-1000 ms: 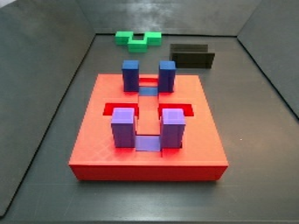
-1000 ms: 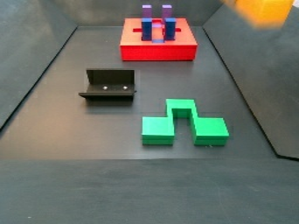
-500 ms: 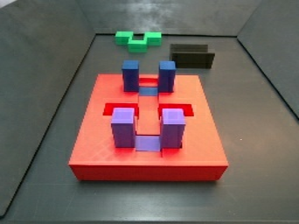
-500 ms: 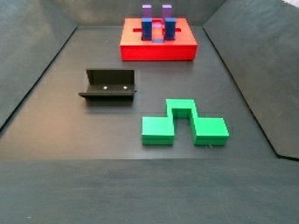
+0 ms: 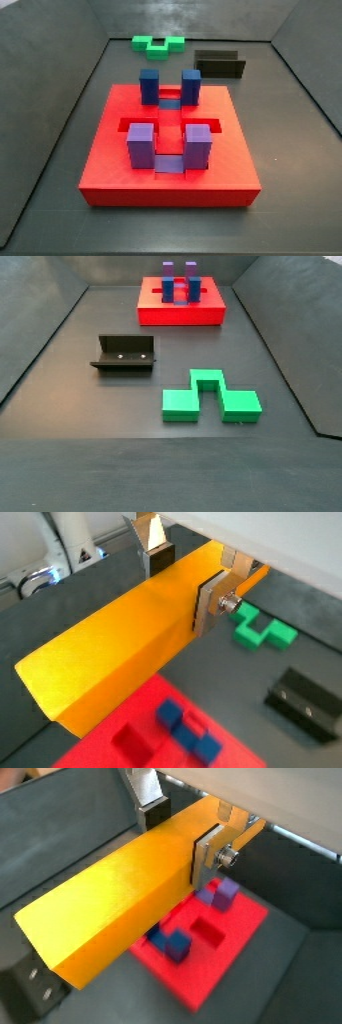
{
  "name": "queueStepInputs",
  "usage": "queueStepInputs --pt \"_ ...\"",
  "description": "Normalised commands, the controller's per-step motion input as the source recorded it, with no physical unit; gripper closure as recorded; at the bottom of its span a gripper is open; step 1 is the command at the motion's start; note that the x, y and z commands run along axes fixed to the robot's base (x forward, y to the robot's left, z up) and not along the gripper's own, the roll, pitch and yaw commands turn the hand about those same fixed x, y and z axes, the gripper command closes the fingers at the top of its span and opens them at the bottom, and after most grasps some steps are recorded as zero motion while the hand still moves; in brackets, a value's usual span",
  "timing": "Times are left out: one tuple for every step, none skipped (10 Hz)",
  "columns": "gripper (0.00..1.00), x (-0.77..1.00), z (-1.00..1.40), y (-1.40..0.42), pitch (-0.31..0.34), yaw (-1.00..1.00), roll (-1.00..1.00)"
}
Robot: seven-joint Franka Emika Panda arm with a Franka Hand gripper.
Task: Pick up the yellow object. Move up. Move to above the board. Insert the yellow object.
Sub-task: Move to above the board, then insert the yellow object.
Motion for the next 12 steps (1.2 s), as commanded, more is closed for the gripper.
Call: queueStepInputs --pt "1.0 0.51 0.13 -0.76 0.165 0.01 0.06" --pt "1.0 0.26 0.06 -0.31 0.157 0.01 0.08" --pt "1.0 0.14 0.05 -0.17 0.097 0.01 0.04" --pt "1.0 0.0 -0.02 0.0 0.0 0.0 0.0" --pt "1.0 0.12 -0.05 0.0 -0.137 -0.09 -0.31" --pt "1.0 0.17 0.0 0.0 -0.283 -0.18 -0.48" --pt "1.0 0.13 0.0 0.0 -0.321 -0.22 -0.49" --pt "1.0 0.11 -0.01 0.0 -0.294 -0.17 -0.4" --pt "1.0 0.0 -0.1 0.0 -0.23 -0.09 -0.17" --pt "1.0 0.0 -0.31 -0.03 -0.08 0.0 0.07" --pt "1.0 0.0 -0.46 -0.13 -0.016 0.01 0.28" --pt "1.0 0.0 -0.53 -0.23 0.0 0.06 0.41"
